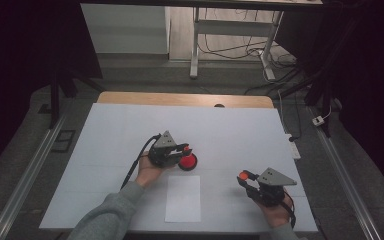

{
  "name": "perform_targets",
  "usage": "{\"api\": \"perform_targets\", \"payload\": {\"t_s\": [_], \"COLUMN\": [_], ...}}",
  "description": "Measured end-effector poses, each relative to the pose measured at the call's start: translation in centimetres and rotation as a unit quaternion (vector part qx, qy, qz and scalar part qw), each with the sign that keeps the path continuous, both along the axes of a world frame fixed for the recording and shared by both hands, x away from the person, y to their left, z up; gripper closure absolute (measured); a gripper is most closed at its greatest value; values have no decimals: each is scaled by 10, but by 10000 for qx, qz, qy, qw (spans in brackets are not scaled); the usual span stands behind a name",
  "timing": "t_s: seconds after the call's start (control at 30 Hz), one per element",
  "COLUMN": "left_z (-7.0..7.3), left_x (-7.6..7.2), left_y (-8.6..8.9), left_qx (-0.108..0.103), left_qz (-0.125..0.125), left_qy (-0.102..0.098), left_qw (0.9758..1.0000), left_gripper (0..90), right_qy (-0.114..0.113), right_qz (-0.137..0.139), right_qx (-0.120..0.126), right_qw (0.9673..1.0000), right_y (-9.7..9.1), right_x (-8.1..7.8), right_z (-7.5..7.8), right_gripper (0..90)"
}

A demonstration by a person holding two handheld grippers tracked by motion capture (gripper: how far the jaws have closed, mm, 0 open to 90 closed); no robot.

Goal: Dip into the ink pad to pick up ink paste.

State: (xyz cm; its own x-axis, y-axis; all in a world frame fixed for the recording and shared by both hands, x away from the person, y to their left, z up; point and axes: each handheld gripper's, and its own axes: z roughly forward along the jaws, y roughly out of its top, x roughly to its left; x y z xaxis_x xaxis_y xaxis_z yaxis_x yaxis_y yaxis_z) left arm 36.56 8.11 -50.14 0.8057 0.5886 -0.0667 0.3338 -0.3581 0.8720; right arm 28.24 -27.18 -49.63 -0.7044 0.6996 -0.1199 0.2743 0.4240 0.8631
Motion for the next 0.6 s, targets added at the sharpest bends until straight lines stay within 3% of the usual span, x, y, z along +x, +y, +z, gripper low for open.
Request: {"api": "perform_targets", "payload": {"t_s": [0.2,0.6], "left_z": [-13,-25], "left_x": [7,10], "left_y": [-5,-10], "left_qx": [263,480], "left_qz": [-14,-26], "left_qy": [309,452], "left_qw": [9992,9978], "left_gripper": [728,728], "right_qy": [10,16], "right_qz": [-9,-24], "right_qx": [-6,25], "right_qw": [10000,10000], "right_y": [-1,-2], "right_x": [1,0], "right_z": [-1,-1], "right_gripper": [645,645]}}
